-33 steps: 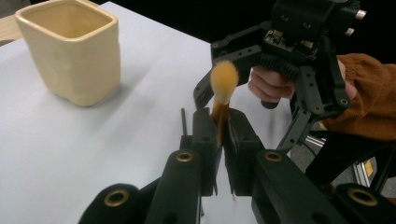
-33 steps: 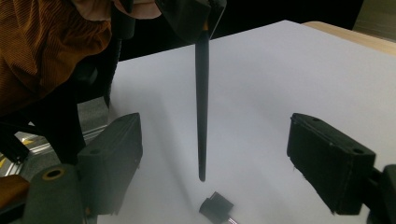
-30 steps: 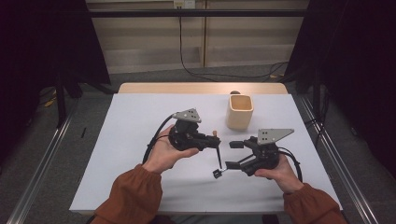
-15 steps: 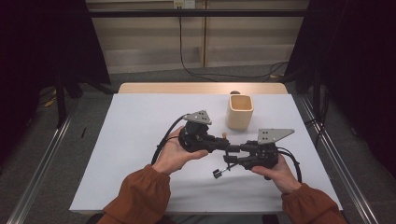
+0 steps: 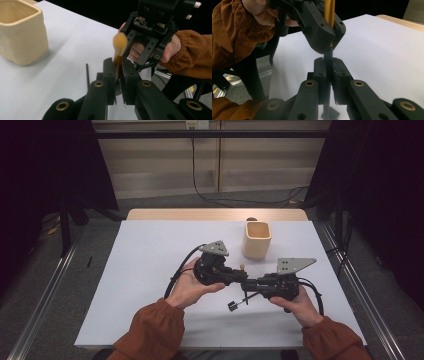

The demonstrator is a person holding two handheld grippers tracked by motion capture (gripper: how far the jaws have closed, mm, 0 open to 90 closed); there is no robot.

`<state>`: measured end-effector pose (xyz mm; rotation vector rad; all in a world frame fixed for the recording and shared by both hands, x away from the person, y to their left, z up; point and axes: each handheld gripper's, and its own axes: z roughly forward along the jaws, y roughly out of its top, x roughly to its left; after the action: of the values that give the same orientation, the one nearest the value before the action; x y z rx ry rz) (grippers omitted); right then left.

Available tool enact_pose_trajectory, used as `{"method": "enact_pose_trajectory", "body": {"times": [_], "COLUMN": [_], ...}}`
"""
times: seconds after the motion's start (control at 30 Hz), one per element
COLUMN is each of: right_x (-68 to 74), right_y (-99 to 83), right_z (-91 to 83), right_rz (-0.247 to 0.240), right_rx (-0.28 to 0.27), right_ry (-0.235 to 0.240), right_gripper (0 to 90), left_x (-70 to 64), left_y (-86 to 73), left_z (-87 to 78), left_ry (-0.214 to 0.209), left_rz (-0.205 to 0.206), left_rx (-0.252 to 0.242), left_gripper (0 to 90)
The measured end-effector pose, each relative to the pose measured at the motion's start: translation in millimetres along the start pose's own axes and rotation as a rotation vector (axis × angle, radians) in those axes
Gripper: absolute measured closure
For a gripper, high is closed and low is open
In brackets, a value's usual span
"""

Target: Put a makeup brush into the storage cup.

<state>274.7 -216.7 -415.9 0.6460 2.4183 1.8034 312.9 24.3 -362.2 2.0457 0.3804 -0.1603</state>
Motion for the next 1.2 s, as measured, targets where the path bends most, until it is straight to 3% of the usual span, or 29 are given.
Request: {"method": "enact_pose_trajectory", "body": {"times": [0.43,0.67,0.8,0.93,1.0,1.2], "right_x": [-0.7,-1.2,-1.3,-1.4,-1.6,-2.0], "right_y": [-0.2,-0.5,-0.2,-0.1,-0.3,-0.1], "right_z": [-1.1,-1.1,-1.5,-1.8,-1.7,-2.5], "right_rz": [0.003,0.010,0.002,0.002,0.003,0.001], "right_rx": [-0.002,-0.003,-0.001,-0.003,-0.003,-0.007], "right_ry": [-0.012,-0.017,-0.020,-0.024,-0.026,-0.031], "right_gripper": [83.5,83.5,83.5,83.4,83.5,83.5], "left_x": [2.8,3.4,2.4,2.9,3.5,3.3], "left_y": [-4.3,-6.2,-7.4,-7.2,-7.4,-8.0], "left_z": [1.2,0.0,0.4,-0.4,-1.9,-3.2], "left_ry": [-0.010,-0.018,0.000,0.034,0.044,0.070], "left_rz": [0.008,0.013,0.024,0.026,0.035,0.038], "left_rx": [-0.046,-0.063,-0.083,-0.096,-0.107,-0.137], "left_gripper": [83.0,74.7,61.8,40.1,36.6,14.6]}}
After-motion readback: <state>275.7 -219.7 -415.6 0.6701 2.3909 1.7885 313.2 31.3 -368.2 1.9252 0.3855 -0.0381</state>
